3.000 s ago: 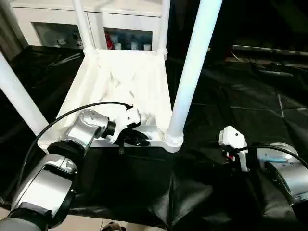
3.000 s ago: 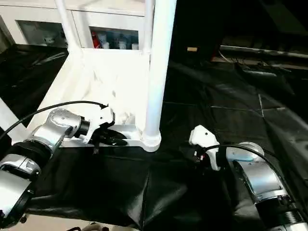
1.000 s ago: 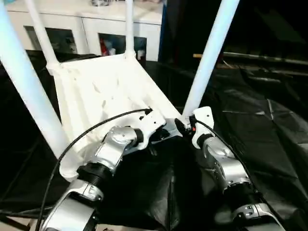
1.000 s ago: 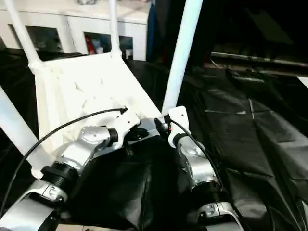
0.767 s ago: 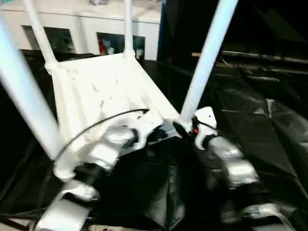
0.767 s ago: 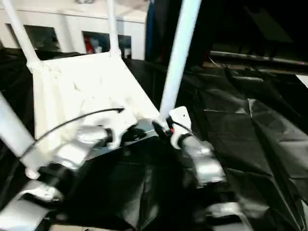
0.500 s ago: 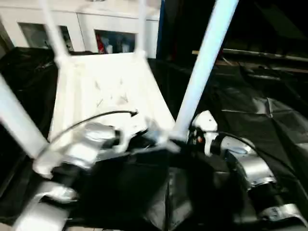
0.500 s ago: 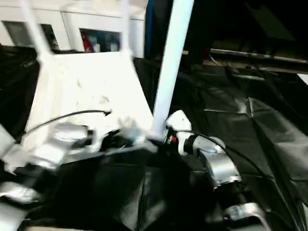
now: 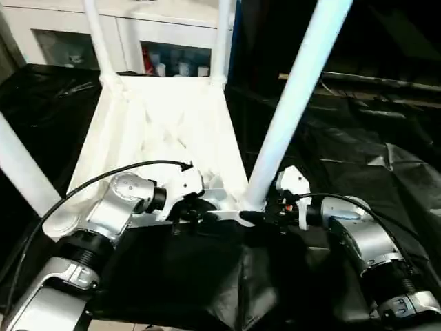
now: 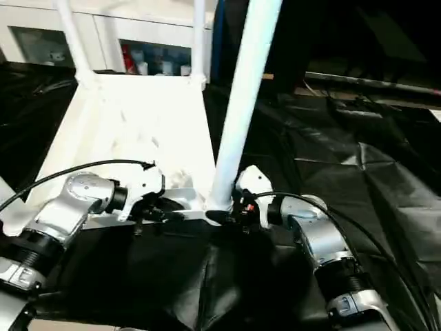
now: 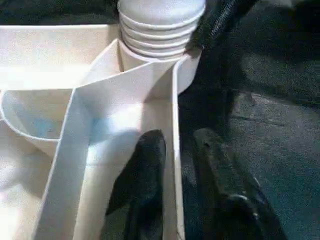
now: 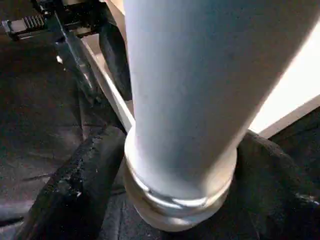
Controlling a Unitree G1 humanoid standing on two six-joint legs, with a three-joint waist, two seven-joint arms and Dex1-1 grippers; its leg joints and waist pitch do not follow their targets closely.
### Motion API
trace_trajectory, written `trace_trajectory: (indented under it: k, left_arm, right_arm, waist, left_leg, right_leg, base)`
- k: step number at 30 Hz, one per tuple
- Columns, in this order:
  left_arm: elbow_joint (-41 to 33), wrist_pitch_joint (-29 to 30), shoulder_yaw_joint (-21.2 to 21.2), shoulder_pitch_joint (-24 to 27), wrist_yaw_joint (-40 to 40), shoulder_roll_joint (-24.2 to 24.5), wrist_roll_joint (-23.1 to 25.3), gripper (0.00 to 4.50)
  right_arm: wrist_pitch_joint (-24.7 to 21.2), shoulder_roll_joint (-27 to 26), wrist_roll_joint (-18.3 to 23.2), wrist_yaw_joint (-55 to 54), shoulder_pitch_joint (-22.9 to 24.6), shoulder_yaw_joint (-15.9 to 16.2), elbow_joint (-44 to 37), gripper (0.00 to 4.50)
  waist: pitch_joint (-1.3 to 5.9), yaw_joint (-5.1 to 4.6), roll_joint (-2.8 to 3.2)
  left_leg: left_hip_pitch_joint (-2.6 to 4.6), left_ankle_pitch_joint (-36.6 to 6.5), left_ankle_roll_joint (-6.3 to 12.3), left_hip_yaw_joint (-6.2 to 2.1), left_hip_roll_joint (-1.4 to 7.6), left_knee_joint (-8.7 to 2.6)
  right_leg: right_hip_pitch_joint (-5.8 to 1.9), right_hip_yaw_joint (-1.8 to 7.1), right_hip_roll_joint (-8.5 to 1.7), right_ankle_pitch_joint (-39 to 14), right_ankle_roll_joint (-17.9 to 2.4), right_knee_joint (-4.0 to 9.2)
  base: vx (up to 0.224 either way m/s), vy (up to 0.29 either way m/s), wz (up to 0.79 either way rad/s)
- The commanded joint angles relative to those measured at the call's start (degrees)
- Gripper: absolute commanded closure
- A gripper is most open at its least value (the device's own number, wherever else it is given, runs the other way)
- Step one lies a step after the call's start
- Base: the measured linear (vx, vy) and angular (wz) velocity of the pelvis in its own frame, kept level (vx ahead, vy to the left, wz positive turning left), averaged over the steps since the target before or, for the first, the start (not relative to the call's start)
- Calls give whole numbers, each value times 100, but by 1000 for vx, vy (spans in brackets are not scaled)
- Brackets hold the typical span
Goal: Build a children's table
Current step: Rotate leg to tighten
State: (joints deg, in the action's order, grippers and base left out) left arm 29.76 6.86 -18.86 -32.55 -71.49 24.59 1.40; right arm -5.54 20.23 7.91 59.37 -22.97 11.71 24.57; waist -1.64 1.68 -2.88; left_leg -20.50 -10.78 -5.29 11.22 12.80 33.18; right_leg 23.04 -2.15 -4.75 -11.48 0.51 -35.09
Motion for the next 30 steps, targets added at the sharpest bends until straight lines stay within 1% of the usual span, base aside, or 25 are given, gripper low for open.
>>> trace_trajectory:
  k: [1,4,6,7,9,11,12,14,15,16,17,19,20,23,25,29,30]
  left_arm:
    - [311,143,-139,89,1,122,246,348]
    - [319,255,-147,84,-66,146,228,348]
    - [329,322,-167,80,-50,165,261,378]
    - [324,355,-194,78,-65,178,263,385]
    - [307,399,-237,84,-108,200,258,388]
    - [284,443,-253,91,-138,205,245,412]
    - [274,460,-257,96,-159,204,235,424]
    - [268,468,-260,100,-159,198,238,433]
    - [269,472,-260,100,-154,193,241,447]
    - [246,499,-262,110,-159,194,231,450]
    - [231,516,-265,117,-163,196,223,450]
    - [214,540,-268,127,-137,197,206,450]
    - [208,546,-271,130,-131,199,201,450]
    - [216,533,-255,146,-92,192,178,450]
    - [198,537,-242,162,-89,189,159,450]
    - [184,524,-192,186,-82,154,90,450]
    - [191,497,-131,189,0,90,41,450]
  right_arm:
    - [35,74,48,51,-15,-34,-113,90]
    - [43,74,44,58,-16,-33,-113,90]
    - [60,67,18,49,-34,-23,-80,90]
    - [72,62,-9,38,-52,-14,-48,90]
    - [107,50,-70,0,-89,9,19,90]
    - [117,7,-106,-62,-154,17,115,90]
    - [108,-17,-106,-83,-184,15,150,90]
    - [98,-57,-107,-136,-229,6,198,90]
    - [101,-71,-103,-155,-243,0,214,90]
    - [104,-81,-87,-158,-253,-12,223,109]
    - [106,-84,-79,-156,-254,-17,222,109]
    - [124,-100,-61,-136,-261,-38,245,127]
    - [129,-107,-58,-128,-262,-47,251,127]
    - [121,-146,-31,-69,-256,-59,257,161]
    - [106,-159,-23,-46,-243,-45,239,168]
    - [90,-184,-17,-33,-200,-24,212,174]
    - [63,-222,2,-88,-157,-47,183,174]
  waist:
    - [252,7,17]
    - [247,1,17]
    - [248,-1,12]
    - [245,-7,4]
    - [245,-8,11]
    - [246,-17,-1]
    - [244,-20,7]
    - [249,-31,3]
    - [249,-39,5]
    - [249,-41,3]
    - [251,-40,9]
    - [246,-42,6]
    - [246,-42,6]
    - [236,-44,1]
    - [239,-43,3]
    - [243,-48,0]
    - [244,-50,13]
  left_leg:
    - [34,-1255,151,-13,49,-377]
    - [40,-1290,159,-11,50,-377]
    - [39,-1303,157,-13,50,-375]
    - [27,-1304,157,-15,46,-377]
    - [32,-1312,147,-15,48,-376]
    - [30,-1311,138,-14,46,-376]
    - [31,-1306,138,-16,46,-377]
    - [29,-1296,140,-18,46,-375]
    - [32,-1272,144,-17,47,-374]
    - [33,-1270,150,-15,47,-371]
    - [39,-1252,156,-14,52,-371]
    - [32,-1268,167,-11,50,-371]
    - [32,-1268,167,-11,50,-371]
    - [37,-1369,148,-12,48,-377]
    - [42,-1373,137,-17,52,-379]
    - [33,-1286,153,-15,50,-376]
    - [30,-1282,156,-16,48,-376]
  right_leg:
    - [-233,182,-216,-804,-1264,402]
    - [-228,180,-215,-854,-1291,408]
    - [-231,182,-216,-895,-1290,407]
    - [-237,181,-215,-928,-1273,411]
    - [-228,183,-217,-973,-1266,414]
    - [-228,182,-215,-994,-1269,413]
    - [-226,182,-214,-996,-1273,414]
    - [-229,182,-214,-970,-1282,407]
    - [-228,183,-212,-927,-1293,403]
    - [-229,185,-211,-911,-1300,404]
    - [-228,185,-211,-863,-1323,398]
    - [-230,184,-208,-854,-1336,399]
    - [-230,184,-208,-854,-1336,399]
    - [-221,186,-214,-1087,-1278,424]
    - [-217,187,-216,-1134,-1257,425]
    - [-226,185,-210,-953,-1291,408]
    - [-227,186,-211,-946,-1296,406]
  base:
    - [0,0,0]
    - [0,0,0]
    - [0,0,0]
    - [0,0,0]
    - [0,0,0]
    - [0,0,0]
    - [0,0,0]
    - [0,0,0]
    - [0,0,0]
    - [0,0,0]
    - [0,0,0]
    - [0,0,0]
    - [0,0,0]
    - [0,0,0]
    - [0,0,0]
    - [0,0,0]
    - [0,0,0]
